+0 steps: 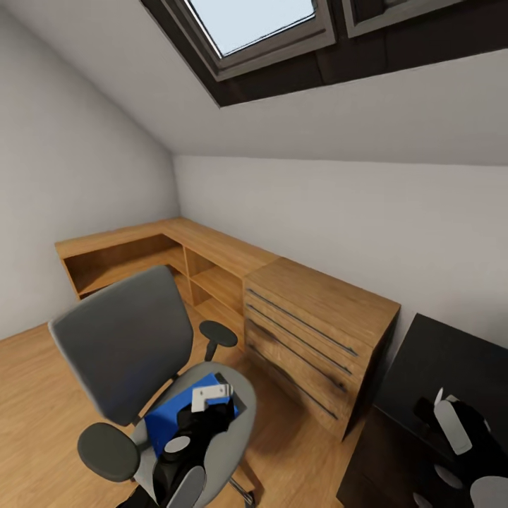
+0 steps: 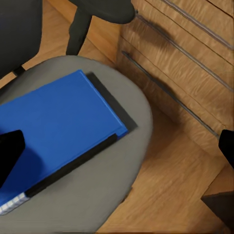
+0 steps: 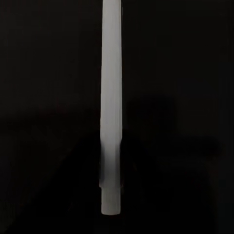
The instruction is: In the bedroom, organize the workspace by keeping the computer under the desk, ensuring the monitor is on the desk, placing the keyboard on the desk next to the monitor, placing the mouse on the desk next to the keyboard, moving the folder from the swivel chair onto the desk next to the mouse, stacking the notebook on top of the folder with the pen on top of the notebook, and positioning the swivel chair next to the desk.
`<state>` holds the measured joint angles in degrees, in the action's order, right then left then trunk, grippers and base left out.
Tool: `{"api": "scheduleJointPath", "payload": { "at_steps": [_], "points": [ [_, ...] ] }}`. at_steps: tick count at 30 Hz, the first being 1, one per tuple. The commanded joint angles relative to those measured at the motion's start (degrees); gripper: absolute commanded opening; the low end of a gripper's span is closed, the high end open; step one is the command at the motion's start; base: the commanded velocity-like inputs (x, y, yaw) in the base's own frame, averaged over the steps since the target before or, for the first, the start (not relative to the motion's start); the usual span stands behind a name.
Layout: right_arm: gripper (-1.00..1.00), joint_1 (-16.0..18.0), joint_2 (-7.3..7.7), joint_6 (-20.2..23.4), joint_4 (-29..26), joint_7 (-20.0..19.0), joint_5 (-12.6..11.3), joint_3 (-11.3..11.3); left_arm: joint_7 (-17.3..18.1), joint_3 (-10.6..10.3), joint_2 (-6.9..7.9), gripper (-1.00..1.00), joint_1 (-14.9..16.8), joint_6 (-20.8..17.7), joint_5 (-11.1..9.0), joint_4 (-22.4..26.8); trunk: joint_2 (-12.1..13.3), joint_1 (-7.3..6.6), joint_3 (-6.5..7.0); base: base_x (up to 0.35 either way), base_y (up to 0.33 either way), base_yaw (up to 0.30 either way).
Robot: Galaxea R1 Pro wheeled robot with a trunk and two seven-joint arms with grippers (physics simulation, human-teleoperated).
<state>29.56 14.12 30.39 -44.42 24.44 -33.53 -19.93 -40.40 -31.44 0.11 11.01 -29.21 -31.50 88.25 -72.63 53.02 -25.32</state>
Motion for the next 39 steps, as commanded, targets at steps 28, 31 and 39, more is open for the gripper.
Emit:
{"api": "scheduleJointPath", "payload": {
  "at_steps": [28,31,39],
  "points": [
    [1.0,0.05,0.03,-0.23,0.18,0.18,-0.75,0.22,-5.83,-1.35,0.03,1.0,0.07,-0.14,-0.75,-0.1,-4.06,2.21,-1.88,0.0,0.0,0.0],
    [1.0,0.05,0.03,-0.24,0.14,0.17,-0.75,0.22,-5.83,-1.35,0.05,1.0,0.07,-0.14,-0.76,-0.1,-4.06,2.21,-1.88,0.0,0.0,0.0],
    [1.0,0.05,0.03,-0.25,-0.09,0.17,-0.75,0.2,-5.83,-1.35,0.01,1.0,0.07,-0.14,-0.76,-0.18,-4.06,2.21,-1.88,0.0,0.0,0.0]
  ]
}}
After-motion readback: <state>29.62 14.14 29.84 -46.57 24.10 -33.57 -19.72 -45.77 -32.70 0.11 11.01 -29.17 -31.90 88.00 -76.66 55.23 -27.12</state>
